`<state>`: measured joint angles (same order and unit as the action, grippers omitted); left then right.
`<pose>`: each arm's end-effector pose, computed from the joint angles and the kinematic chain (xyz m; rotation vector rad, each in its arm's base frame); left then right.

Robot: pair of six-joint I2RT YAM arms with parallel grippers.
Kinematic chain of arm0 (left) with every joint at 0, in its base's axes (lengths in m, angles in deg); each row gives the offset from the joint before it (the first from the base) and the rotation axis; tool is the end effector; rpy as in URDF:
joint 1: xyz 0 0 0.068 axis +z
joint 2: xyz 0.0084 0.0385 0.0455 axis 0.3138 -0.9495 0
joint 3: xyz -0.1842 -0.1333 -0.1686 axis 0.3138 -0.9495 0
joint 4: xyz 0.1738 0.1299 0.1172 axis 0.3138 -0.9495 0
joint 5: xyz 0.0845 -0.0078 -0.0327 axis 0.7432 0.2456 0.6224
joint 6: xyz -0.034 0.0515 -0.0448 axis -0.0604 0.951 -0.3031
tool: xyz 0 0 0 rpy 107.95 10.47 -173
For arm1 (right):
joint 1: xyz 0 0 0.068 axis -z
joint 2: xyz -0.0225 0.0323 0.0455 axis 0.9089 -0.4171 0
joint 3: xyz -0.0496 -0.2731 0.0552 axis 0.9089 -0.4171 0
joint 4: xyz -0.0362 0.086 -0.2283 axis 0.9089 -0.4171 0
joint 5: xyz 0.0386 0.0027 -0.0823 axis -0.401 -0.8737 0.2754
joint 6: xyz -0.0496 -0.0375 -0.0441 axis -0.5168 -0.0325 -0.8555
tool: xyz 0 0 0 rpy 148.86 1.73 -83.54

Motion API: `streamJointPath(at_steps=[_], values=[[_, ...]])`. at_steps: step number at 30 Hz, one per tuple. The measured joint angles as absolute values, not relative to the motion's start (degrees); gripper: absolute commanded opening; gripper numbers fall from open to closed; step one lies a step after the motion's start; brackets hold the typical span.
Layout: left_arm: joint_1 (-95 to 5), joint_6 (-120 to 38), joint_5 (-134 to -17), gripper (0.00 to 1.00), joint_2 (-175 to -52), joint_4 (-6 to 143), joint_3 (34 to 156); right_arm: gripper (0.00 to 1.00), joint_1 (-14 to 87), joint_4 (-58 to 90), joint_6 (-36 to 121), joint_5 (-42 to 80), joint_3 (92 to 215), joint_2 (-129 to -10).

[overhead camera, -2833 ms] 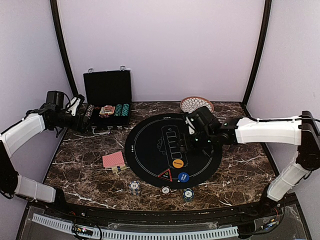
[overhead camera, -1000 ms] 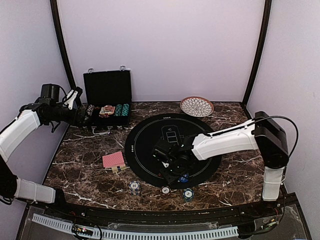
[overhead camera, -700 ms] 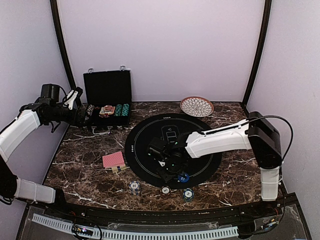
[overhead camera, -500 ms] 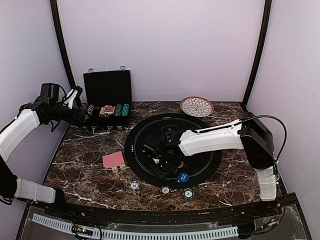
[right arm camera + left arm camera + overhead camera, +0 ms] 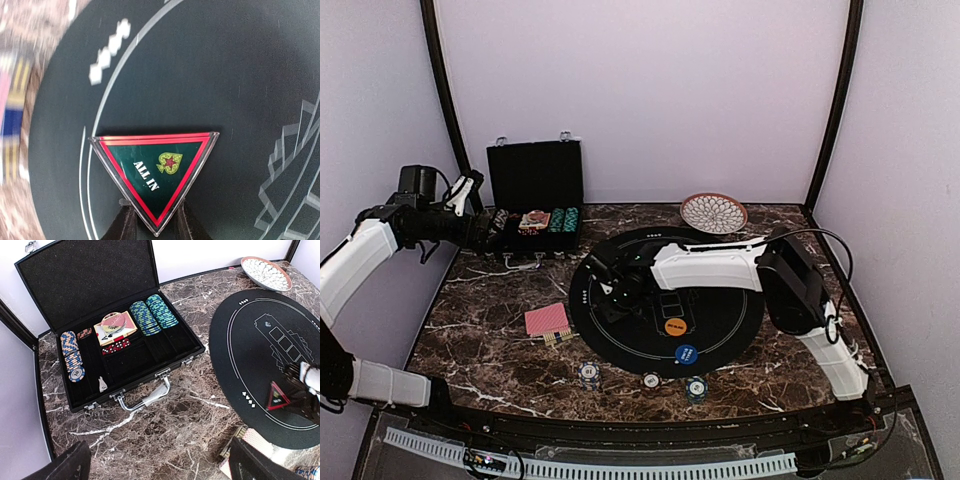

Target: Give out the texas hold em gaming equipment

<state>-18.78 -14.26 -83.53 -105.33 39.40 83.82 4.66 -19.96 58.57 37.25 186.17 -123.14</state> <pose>0.2623 -0.0204 0.3254 0.4585 2.0850 -0.1532 0.2586 0.4373 0.1387 -0.8044 2.5394 0.2528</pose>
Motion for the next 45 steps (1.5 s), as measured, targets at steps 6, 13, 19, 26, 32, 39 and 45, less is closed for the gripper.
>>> streamJointPath(at_steps=[6,13,19,26,32,39,45], values=[[-18.78,-14.37,-84.32,0.99,-105.25,38.44,83.82,0.24,6.98,-18.32,57.15,37.09,194.61,-128.76],[-18.78,-14.35,-84.87,0.99,-105.25,37.52,83.82,0.25,8.25,-16.9,55.92,34.76,198.3,-131.27],[-18.78,-14.35,-85.02,0.99,-105.25,37.41,83.82,0.27,8.53,-15.77,55.18,31.63,200.12,-132.47],[-18.78,-14.35,-84.98,0.99,-105.25,37.3,83.82,0.38,8.8,-14.56,54.24,27.83,200.31,-132.62],[-18.78,-14.32,-84.96,0.99,-105.25,36.73,83.82,0.55,8.77,-12.9,53.67,27.61,197.12,-130.81],[-18.78,-13.67,-84.91,0.99,-105.25,35.95,83.84,0.77,8.8,-12.51,55.09,32.88,179.5,-116.54],[-18.78,-13.25,-85.0,0.99,-105.25,35.42,83.93,0.8,8.8,-12.53,59.73,38.58,165.25,-103.21]])
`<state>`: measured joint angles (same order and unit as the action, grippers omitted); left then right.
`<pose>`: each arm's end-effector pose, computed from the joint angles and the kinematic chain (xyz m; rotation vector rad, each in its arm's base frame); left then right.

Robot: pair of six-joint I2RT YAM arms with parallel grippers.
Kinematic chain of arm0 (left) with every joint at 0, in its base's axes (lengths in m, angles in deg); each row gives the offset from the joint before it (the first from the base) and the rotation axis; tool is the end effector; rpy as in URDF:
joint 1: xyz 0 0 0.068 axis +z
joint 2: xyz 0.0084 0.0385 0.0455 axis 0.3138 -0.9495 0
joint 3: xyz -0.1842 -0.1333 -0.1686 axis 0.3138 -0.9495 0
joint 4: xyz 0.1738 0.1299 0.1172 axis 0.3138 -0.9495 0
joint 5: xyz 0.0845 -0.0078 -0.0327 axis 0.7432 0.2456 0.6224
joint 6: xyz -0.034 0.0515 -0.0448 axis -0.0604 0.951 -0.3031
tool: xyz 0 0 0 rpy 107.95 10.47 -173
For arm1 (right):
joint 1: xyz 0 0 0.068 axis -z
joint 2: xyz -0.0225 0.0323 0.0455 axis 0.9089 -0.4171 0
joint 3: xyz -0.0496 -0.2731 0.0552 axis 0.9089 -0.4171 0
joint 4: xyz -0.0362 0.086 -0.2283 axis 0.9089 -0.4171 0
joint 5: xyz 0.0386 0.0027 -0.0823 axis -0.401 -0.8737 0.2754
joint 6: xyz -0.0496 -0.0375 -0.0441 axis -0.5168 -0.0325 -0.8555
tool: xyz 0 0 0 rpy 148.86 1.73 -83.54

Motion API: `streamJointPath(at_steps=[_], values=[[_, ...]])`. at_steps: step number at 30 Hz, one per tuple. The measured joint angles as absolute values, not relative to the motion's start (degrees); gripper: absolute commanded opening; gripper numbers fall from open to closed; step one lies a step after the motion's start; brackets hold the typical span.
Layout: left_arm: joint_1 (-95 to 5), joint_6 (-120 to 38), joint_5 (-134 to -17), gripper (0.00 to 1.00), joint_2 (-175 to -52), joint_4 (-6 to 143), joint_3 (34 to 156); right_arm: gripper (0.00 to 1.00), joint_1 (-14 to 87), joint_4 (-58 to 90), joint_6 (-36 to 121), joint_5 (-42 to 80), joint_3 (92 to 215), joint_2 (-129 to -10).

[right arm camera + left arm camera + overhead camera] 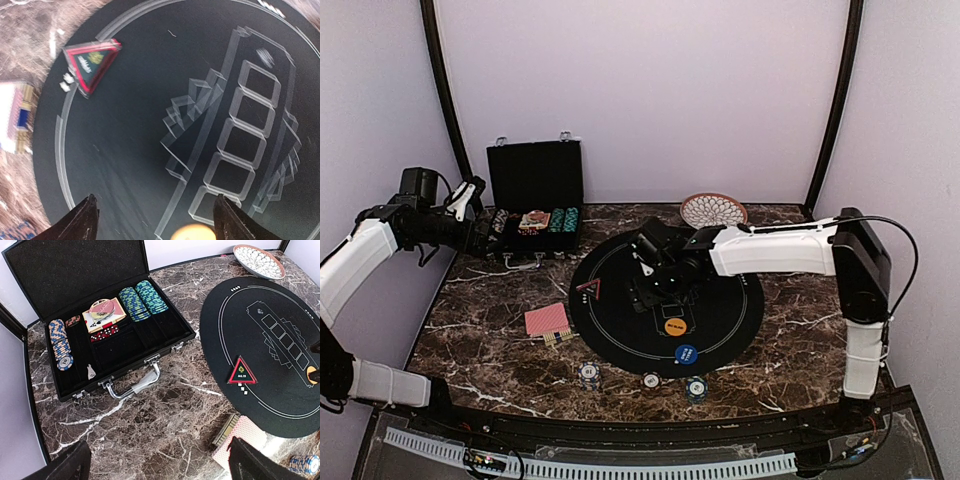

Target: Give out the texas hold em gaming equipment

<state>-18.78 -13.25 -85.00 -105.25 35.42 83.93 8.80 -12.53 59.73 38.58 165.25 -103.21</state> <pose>0.2562 -0.0219 0.3190 0.4911 2.1381 -0.1880 0.2545 0.3618 0.1969 -0.6362 2.4748 0.3037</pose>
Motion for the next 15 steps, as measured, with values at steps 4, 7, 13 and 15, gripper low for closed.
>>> streamJointPath(at_steps=[4,7,13,15], values=[[-18.78,-12.95,-85.06,0.99,-105.25,34.85,83.95,0.79,8.69,-12.44,63.92,40.72,156.23,-99.23],[-18.78,-12.75,-85.17,0.99,-105.25,34.55,84.1,0.8,8.45,-12.99,66.79,41.86,150.63,-98.48],[-18.78,-12.4,-85.46,0.99,-105.16,34.18,84.69,0.75,7.16,-12.6,70.98,42.65,146.48,-96.5],[-18.78,-12.4,-85.5,0.99,-105.14,34.02,84.69,0.7,6.78,-12.34,71.62,42.6,146.37,-96.47]])
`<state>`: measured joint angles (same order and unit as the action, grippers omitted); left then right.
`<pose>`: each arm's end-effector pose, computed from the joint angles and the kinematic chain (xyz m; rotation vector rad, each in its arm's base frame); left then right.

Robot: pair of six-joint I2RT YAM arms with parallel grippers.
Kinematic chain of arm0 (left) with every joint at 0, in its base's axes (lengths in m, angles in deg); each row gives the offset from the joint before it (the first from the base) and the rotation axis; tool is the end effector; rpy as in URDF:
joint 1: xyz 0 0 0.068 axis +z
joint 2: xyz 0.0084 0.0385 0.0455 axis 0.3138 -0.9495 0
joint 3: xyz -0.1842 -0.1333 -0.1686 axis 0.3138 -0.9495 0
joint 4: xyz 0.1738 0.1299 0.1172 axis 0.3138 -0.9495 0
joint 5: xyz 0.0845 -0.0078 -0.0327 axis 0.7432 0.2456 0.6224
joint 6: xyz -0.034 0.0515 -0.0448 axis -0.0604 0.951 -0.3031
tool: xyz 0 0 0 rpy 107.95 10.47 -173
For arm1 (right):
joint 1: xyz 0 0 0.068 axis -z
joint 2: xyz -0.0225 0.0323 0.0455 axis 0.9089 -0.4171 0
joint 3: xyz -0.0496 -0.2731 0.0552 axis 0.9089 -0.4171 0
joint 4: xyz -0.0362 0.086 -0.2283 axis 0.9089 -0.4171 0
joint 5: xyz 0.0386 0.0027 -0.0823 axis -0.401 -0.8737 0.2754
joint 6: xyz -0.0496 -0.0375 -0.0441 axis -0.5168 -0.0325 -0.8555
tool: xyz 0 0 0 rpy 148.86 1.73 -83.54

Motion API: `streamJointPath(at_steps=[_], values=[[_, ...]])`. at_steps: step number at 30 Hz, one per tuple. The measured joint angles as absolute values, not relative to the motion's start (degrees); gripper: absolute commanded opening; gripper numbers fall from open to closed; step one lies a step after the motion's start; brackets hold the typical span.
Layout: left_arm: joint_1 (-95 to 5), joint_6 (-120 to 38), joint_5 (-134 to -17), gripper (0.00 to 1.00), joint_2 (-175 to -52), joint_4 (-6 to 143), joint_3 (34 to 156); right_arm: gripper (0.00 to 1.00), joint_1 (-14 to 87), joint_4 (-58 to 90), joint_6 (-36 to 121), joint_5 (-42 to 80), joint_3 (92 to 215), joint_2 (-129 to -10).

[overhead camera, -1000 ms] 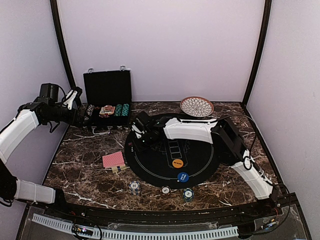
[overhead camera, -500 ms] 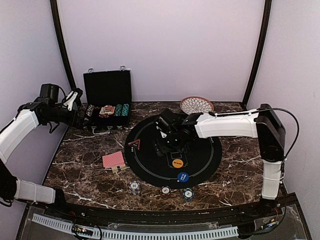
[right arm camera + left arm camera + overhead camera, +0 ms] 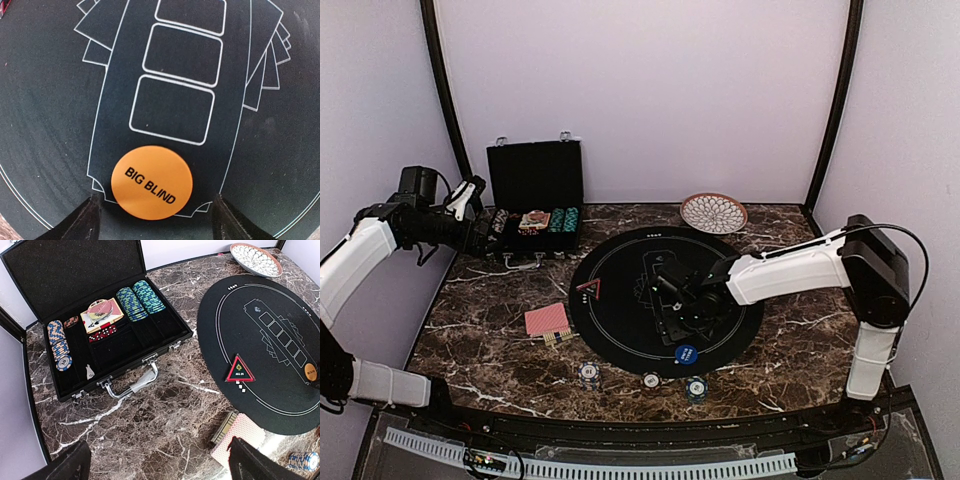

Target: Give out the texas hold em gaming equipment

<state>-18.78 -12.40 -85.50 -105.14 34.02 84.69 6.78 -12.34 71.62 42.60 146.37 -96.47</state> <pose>0.2543 -0.0224 0.3215 0.5112 2.1404 -0.1918 0.2080 0.3071 0.1490 -0.4545 2.6504 0.1294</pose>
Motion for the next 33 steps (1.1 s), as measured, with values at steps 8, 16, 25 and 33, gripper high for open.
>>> streamJointPath(at_steps=[8,16,25,33], values=[[-18.78,-12.4,-85.61,0.99,-105.07,33.7,84.78,0.5,6.48,-11.92,72.78,42.6,146.24,-96.6],[-18.78,-12.4,-85.61,0.99,-104.79,33.67,84.8,0.42,6.5,-11.64,72.78,43.35,146.78,-97.68],[-18.78,-12.4,-85.59,0.99,-104.59,33.59,84.8,0.39,8.16,-11.59,72.16,44.96,149.84,-100.12],[-18.78,-12.16,-85.61,0.99,-104.59,33.32,84.98,0.36,13.21,-11.48,70.48,46.58,157.98,-106.31]])
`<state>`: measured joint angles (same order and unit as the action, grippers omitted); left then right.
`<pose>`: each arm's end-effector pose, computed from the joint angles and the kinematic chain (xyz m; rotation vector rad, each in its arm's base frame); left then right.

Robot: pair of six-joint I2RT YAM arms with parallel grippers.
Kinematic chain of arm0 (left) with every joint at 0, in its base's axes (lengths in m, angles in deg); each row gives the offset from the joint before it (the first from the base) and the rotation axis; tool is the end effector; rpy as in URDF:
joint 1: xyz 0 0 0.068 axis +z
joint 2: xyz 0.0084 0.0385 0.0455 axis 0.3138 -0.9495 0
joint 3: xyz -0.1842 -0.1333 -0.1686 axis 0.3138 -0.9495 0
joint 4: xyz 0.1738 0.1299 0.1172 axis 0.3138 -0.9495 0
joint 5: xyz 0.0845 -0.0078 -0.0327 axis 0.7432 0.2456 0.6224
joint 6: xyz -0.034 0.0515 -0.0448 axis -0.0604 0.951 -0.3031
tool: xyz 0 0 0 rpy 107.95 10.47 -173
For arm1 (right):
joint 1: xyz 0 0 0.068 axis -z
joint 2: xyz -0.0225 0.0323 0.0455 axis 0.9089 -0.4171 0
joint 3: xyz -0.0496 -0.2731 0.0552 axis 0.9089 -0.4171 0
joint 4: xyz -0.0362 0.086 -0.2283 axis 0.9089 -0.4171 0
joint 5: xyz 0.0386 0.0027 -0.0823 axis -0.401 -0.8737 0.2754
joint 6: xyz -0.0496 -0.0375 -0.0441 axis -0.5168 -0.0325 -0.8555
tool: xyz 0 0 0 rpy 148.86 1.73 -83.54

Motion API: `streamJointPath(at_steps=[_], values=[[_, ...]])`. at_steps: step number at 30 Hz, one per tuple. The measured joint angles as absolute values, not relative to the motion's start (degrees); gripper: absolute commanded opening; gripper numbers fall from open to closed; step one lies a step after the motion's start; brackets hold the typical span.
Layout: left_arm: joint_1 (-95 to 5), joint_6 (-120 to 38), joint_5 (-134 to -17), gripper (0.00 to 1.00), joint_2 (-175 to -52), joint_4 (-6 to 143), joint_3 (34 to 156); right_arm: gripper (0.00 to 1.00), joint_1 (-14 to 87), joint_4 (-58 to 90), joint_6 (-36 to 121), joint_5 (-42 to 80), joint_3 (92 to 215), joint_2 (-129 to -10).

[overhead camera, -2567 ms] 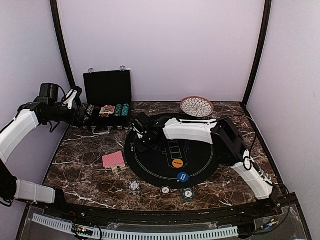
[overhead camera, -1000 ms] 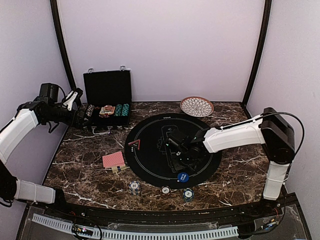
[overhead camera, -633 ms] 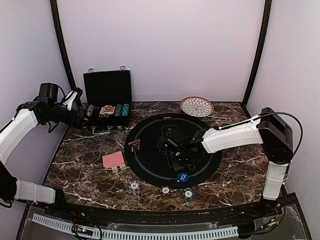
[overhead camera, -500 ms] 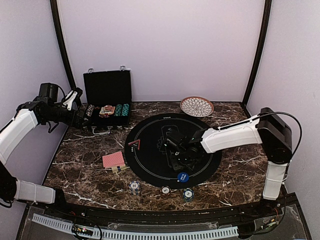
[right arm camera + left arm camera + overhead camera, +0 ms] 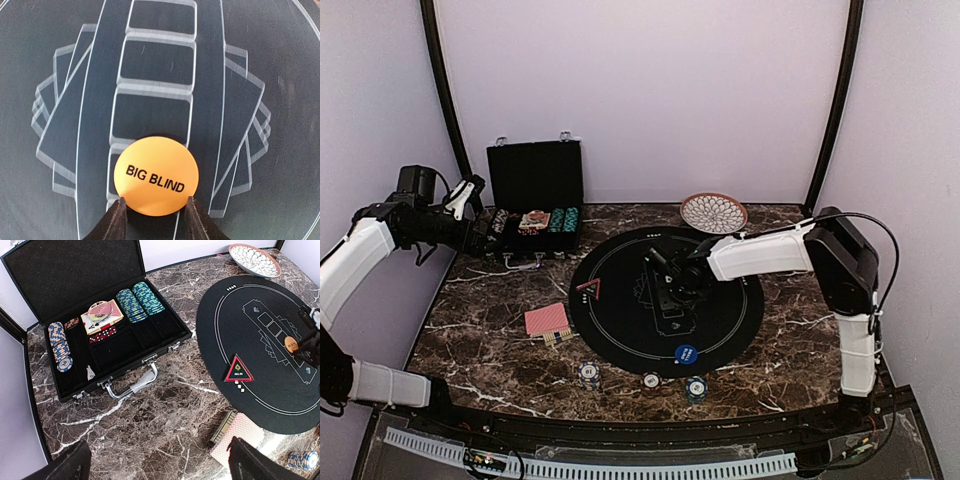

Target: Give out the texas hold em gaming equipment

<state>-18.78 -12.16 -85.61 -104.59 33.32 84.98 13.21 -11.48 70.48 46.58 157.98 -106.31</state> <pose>0.2514 -0.0225 0.3241 0.5166 2.1363 -0.1909 0.2760 0.3199 0.1409 -0.2935 2.5910 0.0616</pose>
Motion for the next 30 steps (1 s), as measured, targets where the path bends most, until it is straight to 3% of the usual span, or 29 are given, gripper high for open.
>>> streamJointPath(at_steps=[23,26,30], values=[[-18.78,-10.06,-86.4,0.99,-104.29,30.55,86.51,0.34,26.78,-14.35,59.66,45.51,193.93,-129.37],[-18.78,-9.8,-86.66,0.99,-104.29,30.35,86.51,0.41,27.57,-15.02,58.46,44.68,196.47,-130.75],[-18.78,-9.43,-87.21,0.99,-104.29,30.09,86.51,0.59,27.94,-15.9,56.45,43.21,197.27,-130.9]])
